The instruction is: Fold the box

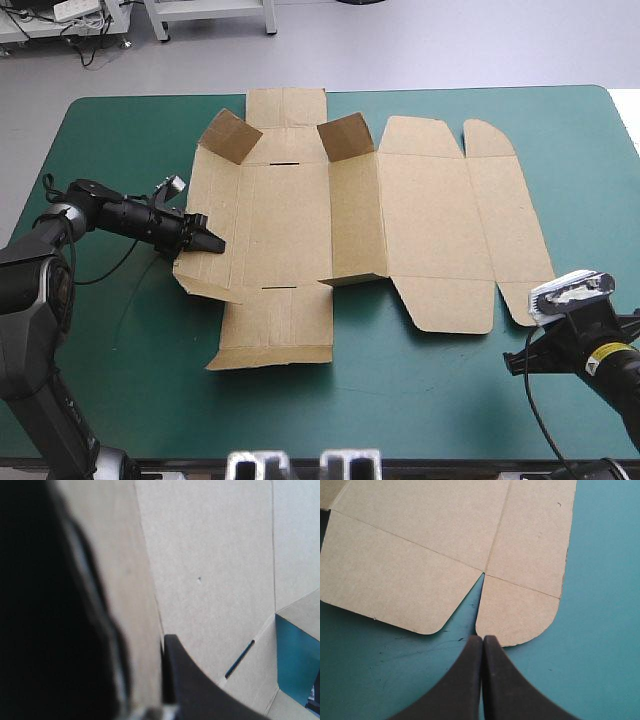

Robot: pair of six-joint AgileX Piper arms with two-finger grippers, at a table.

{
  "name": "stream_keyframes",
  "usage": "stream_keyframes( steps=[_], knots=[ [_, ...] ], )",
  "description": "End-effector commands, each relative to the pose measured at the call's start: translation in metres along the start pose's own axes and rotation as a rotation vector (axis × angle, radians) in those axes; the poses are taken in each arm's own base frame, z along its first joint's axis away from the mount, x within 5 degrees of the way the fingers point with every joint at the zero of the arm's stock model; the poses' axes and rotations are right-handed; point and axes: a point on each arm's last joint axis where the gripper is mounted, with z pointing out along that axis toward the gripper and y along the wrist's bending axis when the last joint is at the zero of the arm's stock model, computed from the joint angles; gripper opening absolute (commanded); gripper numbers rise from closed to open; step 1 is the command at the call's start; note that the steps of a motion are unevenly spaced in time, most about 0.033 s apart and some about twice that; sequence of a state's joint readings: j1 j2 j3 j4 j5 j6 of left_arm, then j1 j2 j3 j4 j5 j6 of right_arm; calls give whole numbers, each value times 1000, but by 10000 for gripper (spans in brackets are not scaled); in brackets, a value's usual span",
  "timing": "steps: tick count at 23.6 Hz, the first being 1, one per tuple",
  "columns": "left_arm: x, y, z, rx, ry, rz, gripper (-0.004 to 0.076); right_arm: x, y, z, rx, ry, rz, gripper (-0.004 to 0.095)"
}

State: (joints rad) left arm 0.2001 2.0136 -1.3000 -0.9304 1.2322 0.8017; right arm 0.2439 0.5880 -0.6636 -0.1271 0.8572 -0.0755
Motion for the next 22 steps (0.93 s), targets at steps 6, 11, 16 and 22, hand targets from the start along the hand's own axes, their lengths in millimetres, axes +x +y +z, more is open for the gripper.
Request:
stream_keyframes(
  steps=[6, 11, 16, 22],
  knots=[
    [-11, -75, -33, -114, 36, 368, -10, -11, -3, -3, 26, -80, -18, -24],
    [-26, -160, -70, -380, -33, 732, -10, -16, -2, -4, 17, -132, -32, -24],
    [-29, -258, -78, -586, -51, 1213, -10, -26, -1, -5, -9, -168, -12, -24],
    [-9, -331, -41, -976, 18, 1572, -10, -88, -14, -33, 38, -364, -61, -24]
  ],
)
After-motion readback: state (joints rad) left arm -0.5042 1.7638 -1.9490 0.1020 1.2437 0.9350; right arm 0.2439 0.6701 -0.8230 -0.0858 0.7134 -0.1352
